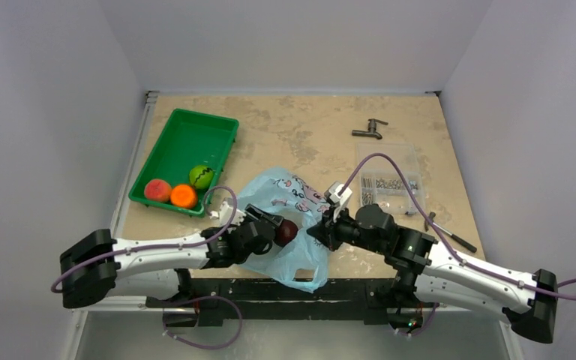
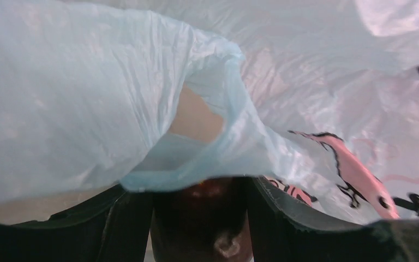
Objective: Take the fake fruits out of the plastic bag
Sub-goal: Take out the fake fruit from the plastic bag, then place the fake fruit in the bin.
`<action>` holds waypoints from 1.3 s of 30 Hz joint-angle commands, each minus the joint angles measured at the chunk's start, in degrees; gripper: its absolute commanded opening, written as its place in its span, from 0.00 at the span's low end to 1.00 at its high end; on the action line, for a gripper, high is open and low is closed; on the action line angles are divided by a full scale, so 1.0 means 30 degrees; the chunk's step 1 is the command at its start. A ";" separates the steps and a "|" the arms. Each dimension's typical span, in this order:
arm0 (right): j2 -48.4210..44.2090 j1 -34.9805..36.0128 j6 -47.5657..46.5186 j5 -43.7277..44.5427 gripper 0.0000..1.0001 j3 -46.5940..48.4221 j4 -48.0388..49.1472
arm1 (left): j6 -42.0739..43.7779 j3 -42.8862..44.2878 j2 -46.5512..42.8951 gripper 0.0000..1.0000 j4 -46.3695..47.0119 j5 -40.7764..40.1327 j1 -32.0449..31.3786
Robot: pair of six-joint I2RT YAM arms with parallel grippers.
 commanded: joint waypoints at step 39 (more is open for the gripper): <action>-0.0683 0.0061 0.2628 0.5810 0.00 0.0462 -0.2510 | 3.1734 1.5142 0.1766 0.00 -0.6729 -0.0353 1.5581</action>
